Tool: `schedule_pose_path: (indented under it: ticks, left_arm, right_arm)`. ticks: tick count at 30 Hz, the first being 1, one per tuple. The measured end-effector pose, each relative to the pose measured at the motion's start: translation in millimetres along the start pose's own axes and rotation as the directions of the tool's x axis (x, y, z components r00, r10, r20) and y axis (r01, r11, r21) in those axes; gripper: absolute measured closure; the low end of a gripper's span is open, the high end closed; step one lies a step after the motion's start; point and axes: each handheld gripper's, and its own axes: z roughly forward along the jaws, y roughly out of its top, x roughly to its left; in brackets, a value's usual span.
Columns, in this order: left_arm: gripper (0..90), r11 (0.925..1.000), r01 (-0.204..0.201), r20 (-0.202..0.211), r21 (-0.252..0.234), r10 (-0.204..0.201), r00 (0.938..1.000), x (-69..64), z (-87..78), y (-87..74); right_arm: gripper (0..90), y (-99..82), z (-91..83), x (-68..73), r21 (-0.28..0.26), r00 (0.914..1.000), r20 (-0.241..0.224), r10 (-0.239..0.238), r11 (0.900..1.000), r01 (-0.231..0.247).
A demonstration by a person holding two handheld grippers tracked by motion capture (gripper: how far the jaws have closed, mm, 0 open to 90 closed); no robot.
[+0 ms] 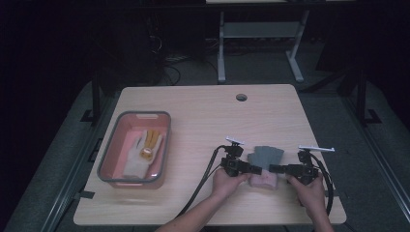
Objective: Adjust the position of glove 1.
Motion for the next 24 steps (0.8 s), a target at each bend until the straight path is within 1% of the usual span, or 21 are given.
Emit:
schedule_pose_path:
  ticks: [8,11,13,14,15,18,20,24]
  left_arm:
    - [67.6,0.9999,-0.012,0.012,-0.001,0.012,0.9999,-0.1,-4.9,1.8]
    - [67.7,0.9999,-0.012,0.015,-0.012,0.012,0.9998,-1.2,-9.1,3.4]
    - [67.8,0.9996,-0.019,0.016,-0.019,0.019,0.9997,-2.1,-13.2,4.4]
    - [67.8,0.9994,-0.031,0.016,-0.017,0.031,0.9994,-2.0,-15.7,5.0]
    - [67.8,0.9993,-0.033,0.016,-0.019,0.034,0.9993,-2.6,-17.9,5.5]
    - [67.8,0.9987,-0.046,0.015,-0.022,0.046,0.9988,-3.8,-24.5,6.2]
    - [67.8,0.9984,-0.05,0.016,-0.025,0.051,0.9986,-3.8,-29.2,6.3]
    - [67.8,0.9978,-0.059,0.015,-0.029,0.06,0.9981,-4.4,-38.6,6.7]
  right_arm:
    - [76.3,-0.5,-0.2,2.5,0.003,0.9999,-0.009,-0.01,0.9999,0.01]
    - [76.4,0.2,-1.4,7.9,-0.01,0.9997,-0.006,-0.024,0.9997,0.024]
    - [76.4,1.2,-2.1,11.3,-0.021,0.9991,-0.009,-0.041,0.999,0.041]
    - [76.4,1.7,-2.4,13.0,-0.025,0.999,-0.013,-0.044,0.9987,0.043]
    - [76.4,2.0,-2.6,15.0,-0.03,0.9989,-0.019,-0.044,0.9986,0.043]
    - [76.4,2.7,-2.6,20.4,-0.028,0.9978,-0.022,-0.063,0.9977,0.062]
    - [76.5,3.0,-2.4,23.8,-0.031,0.9973,-0.031,-0.066,0.9974,0.065]
    - [76.5,4.3,-0.9,32.4,-0.034,0.996,-0.033,-0.083,0.9961,0.082]
